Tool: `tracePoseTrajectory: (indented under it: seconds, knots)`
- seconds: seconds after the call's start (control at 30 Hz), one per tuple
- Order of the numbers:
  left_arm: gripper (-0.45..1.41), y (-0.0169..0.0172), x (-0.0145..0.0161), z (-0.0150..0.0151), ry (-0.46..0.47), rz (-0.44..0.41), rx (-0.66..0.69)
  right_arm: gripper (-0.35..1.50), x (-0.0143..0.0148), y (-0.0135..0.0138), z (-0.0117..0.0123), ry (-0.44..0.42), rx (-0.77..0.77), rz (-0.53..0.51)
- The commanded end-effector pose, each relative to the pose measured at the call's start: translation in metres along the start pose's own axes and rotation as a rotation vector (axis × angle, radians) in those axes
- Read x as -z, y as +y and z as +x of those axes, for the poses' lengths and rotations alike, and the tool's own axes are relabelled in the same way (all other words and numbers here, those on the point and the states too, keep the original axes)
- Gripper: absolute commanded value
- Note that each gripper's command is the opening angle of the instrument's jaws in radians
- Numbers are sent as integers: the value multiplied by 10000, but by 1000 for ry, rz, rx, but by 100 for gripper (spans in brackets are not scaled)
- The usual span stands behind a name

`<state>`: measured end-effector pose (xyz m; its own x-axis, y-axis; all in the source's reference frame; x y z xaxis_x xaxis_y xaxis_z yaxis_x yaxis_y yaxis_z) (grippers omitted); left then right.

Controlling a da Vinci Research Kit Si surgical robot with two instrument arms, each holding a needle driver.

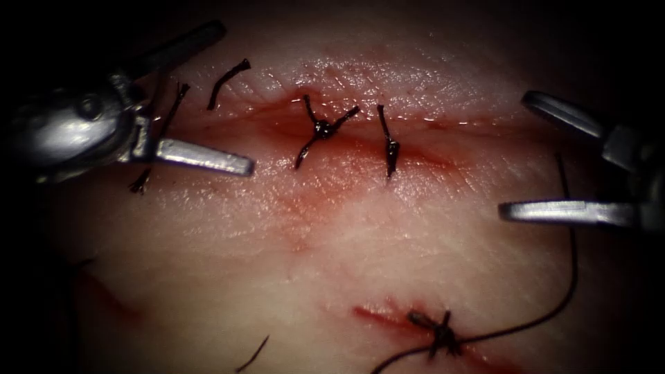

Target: Wound Closure

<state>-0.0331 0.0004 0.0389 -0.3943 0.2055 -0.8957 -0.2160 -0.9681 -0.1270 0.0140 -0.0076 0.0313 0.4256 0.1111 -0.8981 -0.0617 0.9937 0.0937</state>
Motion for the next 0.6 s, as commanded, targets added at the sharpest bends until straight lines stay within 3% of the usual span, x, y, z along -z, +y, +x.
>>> tracePoseTrajectory:
  seconds: [0.03,0.23,0.6]
  knots:
    - [86,-1,-11,-5,4,-14,-2,135,-7,4,-3,-4,5,5]
    - [81,3,-16,-27,40,-109,-40,130,-6,10,-8,-20,6,13]
    - [79,9,-10,-50,84,-160,-9,128,-4,8,-8,-30,10,26]
